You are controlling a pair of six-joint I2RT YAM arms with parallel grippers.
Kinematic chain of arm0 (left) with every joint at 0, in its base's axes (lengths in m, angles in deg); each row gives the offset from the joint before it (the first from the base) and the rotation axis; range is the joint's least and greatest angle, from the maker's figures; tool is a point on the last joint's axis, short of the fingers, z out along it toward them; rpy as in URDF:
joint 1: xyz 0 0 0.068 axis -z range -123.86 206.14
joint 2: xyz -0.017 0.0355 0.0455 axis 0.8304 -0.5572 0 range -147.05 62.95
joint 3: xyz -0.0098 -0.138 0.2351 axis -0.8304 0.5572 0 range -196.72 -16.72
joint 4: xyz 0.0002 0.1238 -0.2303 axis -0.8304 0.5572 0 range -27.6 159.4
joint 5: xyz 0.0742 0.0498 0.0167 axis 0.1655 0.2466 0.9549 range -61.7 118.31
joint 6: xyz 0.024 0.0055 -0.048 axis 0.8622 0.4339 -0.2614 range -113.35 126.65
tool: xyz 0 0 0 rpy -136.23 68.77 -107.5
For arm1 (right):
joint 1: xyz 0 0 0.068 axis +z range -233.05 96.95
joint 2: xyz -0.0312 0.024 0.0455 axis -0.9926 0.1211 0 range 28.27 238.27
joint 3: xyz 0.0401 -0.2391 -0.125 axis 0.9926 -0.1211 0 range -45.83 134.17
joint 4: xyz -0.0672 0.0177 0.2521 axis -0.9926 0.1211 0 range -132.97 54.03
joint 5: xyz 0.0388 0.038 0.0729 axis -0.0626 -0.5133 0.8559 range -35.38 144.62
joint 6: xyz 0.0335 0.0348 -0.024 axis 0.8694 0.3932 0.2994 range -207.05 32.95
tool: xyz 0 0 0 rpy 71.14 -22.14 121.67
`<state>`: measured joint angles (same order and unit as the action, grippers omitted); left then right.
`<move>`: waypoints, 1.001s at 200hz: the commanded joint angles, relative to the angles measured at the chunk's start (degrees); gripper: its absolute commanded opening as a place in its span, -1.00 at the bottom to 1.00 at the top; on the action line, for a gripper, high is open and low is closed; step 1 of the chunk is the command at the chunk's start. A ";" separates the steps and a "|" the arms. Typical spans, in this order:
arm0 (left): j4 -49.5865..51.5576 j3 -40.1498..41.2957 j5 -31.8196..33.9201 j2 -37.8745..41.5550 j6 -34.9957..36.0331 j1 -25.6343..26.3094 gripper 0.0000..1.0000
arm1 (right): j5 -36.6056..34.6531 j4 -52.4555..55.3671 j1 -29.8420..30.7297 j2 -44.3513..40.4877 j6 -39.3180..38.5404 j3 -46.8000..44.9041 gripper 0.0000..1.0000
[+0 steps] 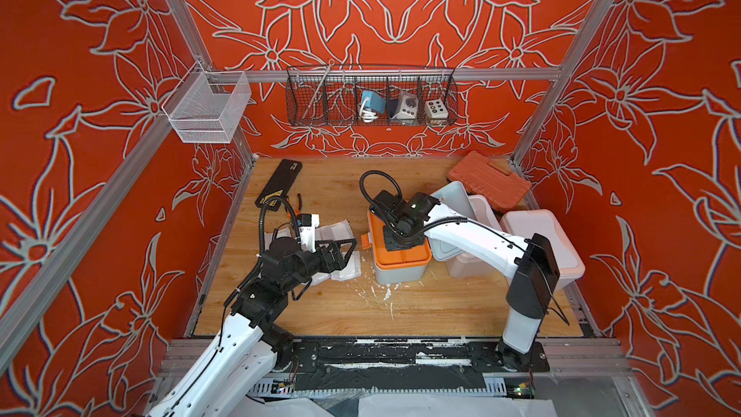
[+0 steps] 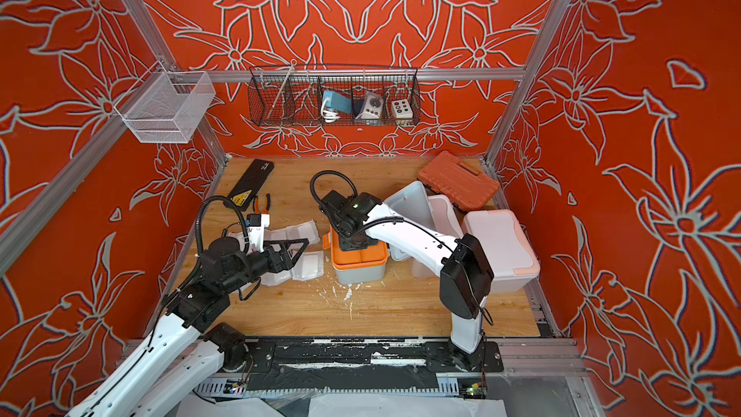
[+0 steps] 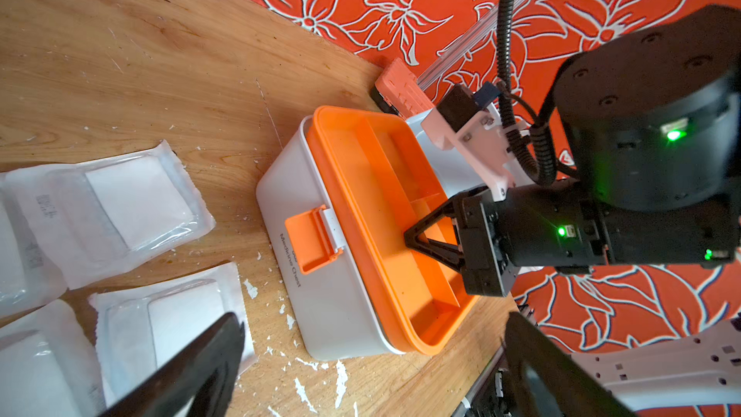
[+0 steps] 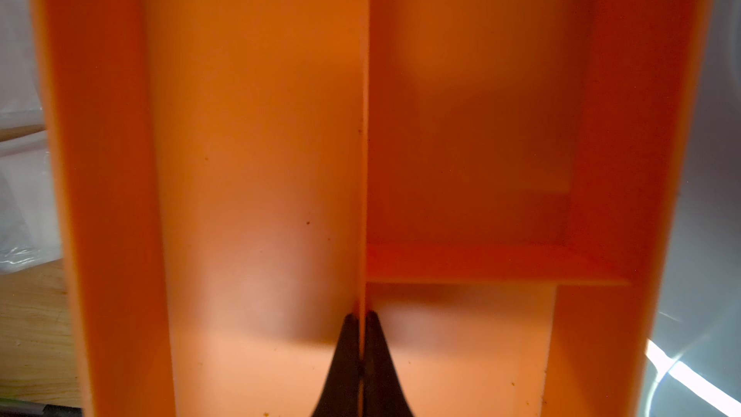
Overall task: Open first aid kits and take out gauze
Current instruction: Place the compartment layer in the first aid kit.
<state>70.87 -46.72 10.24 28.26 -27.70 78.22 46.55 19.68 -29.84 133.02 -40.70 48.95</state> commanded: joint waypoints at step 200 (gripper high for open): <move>-2.19 1.65 -0.85 -0.19 -0.11 -0.03 0.95 | -4.26 -7.02 -0.12 -2.50 -1.49 -4.54 -1.00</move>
<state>69.95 -45.10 10.02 27.56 -27.89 78.22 45.37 15.31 -29.84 132.87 -41.75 46.42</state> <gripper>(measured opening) 0.978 0.055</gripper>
